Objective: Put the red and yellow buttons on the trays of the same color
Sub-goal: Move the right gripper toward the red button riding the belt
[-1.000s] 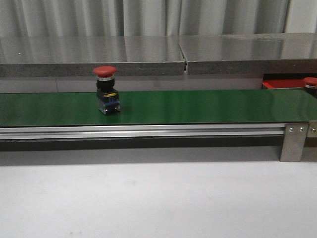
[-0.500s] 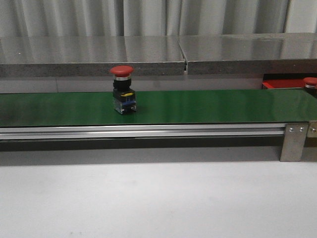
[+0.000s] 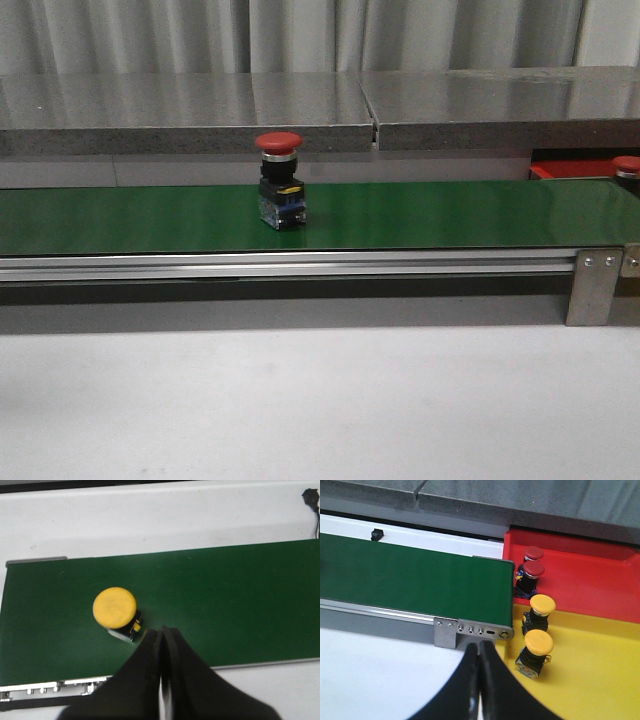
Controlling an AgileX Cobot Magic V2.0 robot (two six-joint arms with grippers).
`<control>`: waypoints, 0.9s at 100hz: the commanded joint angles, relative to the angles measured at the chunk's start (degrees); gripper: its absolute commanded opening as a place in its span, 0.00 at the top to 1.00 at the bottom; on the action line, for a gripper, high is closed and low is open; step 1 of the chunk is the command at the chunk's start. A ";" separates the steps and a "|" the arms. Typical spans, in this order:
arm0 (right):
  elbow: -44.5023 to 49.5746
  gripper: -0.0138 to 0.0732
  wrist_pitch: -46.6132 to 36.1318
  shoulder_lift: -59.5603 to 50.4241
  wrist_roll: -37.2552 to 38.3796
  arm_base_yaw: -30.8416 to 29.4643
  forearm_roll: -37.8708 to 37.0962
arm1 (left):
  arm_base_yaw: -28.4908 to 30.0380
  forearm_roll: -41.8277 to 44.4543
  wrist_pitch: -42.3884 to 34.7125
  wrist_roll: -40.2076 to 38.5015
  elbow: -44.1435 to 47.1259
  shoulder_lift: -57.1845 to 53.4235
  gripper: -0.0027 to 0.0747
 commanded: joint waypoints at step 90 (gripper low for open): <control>-12.96 0.98 -2.12 17.41 -0.11 5.96 0.91 | -0.40 -4.31 -7.40 0.19 22.48 -35.16 0.99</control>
